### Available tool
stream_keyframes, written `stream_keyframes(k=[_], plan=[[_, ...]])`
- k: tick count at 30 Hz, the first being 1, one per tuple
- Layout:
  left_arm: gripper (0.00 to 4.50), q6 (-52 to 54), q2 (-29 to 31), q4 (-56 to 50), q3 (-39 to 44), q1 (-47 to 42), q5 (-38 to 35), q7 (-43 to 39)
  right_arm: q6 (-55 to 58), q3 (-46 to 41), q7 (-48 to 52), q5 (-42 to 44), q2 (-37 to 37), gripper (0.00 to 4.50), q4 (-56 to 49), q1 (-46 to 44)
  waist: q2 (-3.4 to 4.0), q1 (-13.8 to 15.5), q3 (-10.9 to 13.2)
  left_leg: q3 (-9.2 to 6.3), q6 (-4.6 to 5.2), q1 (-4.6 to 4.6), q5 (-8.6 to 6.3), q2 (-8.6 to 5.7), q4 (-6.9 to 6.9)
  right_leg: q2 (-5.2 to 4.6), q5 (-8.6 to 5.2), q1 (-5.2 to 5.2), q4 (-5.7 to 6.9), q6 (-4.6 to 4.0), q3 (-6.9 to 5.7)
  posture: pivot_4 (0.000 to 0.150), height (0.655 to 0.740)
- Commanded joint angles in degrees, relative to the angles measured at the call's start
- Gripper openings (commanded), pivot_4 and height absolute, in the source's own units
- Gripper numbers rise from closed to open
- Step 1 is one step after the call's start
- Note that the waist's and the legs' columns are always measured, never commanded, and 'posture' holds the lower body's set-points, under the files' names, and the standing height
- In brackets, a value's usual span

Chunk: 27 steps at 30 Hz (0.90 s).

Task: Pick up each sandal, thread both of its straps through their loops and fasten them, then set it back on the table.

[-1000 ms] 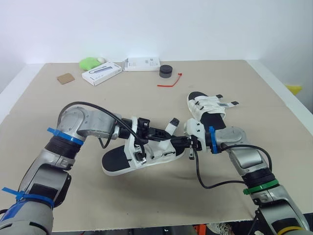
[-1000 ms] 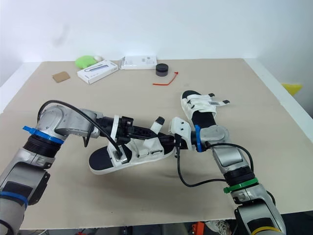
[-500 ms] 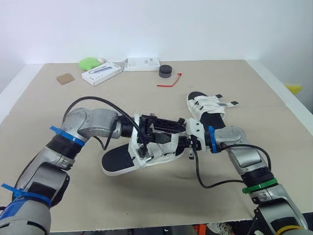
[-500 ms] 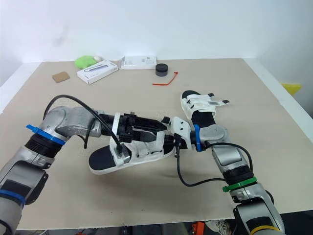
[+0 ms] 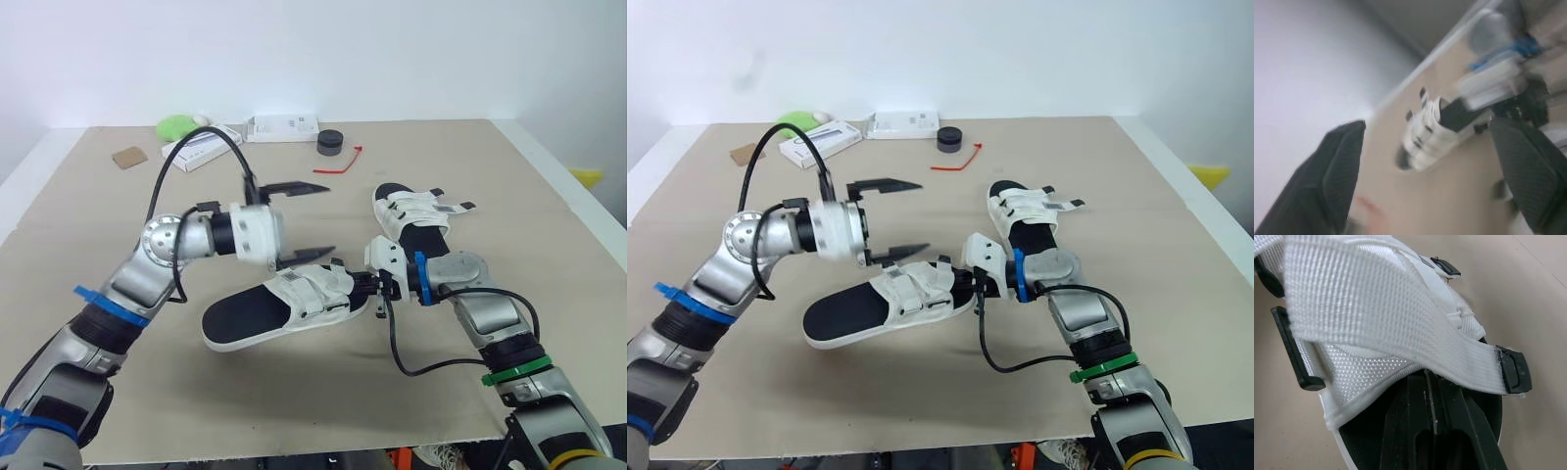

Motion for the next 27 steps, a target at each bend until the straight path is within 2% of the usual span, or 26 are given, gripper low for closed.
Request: stream_keyframes(k=[1, 3, 6, 11, 13, 15, 19, 27], plan=[[4.14, 30.1, -0.9, 0.0, 8.2, -1.6, -25.4, 7.9, -0.2, 0.3, 0.6, 0.1, 0.0, 0.0, -0.2, -0.5, 0.0, 0.0, 0.0, -0.05, 0.0, 0.0, 0.0, 0.0, 0.0, 0.02, -0.01, 0.0, -0.01, 0.01, -0.01, 0.15, 0.74], [4.14, 42.5, -2.3, 2.4, 11.6, -2.1, -35.3, 13.2, -0.1, 0.4, 0.6, 0.1, 0.0, 0.0, -0.3, -0.4, 0.0, 0.0, 0.0, -0.11, 0.01, 0.03, 0.0, 0.02, 0.01, 0.05, -0.01, 0.02, 0.0, 0.01, -0.03, 0.15, 0.74], [4.14, 54.1, -6.2, 8.8, 16.7, -4.0, -49.2, 23.7, 0.0, 0.5, 0.6, 0.0, 0.2, 0.0, -0.3, -0.4, 0.0, 0.1, 0.0, -0.21, 0.0, 0.03, 0.01, 0.01, 0.01, 0.05, -0.01, 0.04, 0.01, -0.02, -0.08, 0.15, 0.74], [4.14, 64.2, -8.5, 12.8, 20.2, -5.6, -59.3, 32.7, 0.0, 0.4, 0.5, 0.0, 0.3, 0.0, -0.3, -0.6, 0.0, 0.0, 0.0, -0.25, -0.06, 0.01, 0.03, -0.05, 0.01, 0.02, 0.25, 0.01, 0.02, -0.44, -0.08, 0.15, 0.74], [4.14, 67.8, -8.6, 15.9, 19.5, -6.0, -69.3, 37.8, 0.0, 0.4, 0.4, -0.1, 0.3, 0.0, -0.4, -0.6, 0.0, 0.0, 0.0, -0.27, -0.1, 0.01, 0.05, -0.06, 0.01, 0.01, 0.27, 0.02, 0.03, -0.46, -0.09, 0.15, 0.74], [4.14, 70.3, -8.2, 16.7, 18.4, -6.7, -74.2, 40.4, 0.0, 0.3, 0.3, -0.1, 0.2, 0.0, -0.5, -0.4, 0.0, 0.0, 0.0, -0.29, -0.13, 0.02, 0.07, -0.09, 0.01, -0.02, 0.27, 0.03, 0.04, -0.47, -0.08, 0.15, 0.74], [4.14, 78.2, -8.3, 20.9, 15.3, -9.6, -77.4, 41.1, 0.1, 0.3, 0.1, -0.1, 0.2, 0.0, -0.7, -0.2, 0.0, 0.1, 0.0, -0.33, -0.27, 0.0, 0.15, -0.16, 0.01, -0.02, 0.27, 0.04, 0.04, -0.46, -0.1, 0.15, 0.74], [4.14, 82.0, -10.2, 25.6, 13.1, -11.9, -77.4, 44.1, 0.1, 0.2, -0.2, -0.1, 0.2, 0.0, -0.8, -0.1, 0.0, 0.0, 0.0, -0.37, -0.4, 0.01, 0.22, -0.32, 0.0, -0.01, 0.27, 0.06, 0.04, -0.47, -0.11, 0.15, 0.74]])
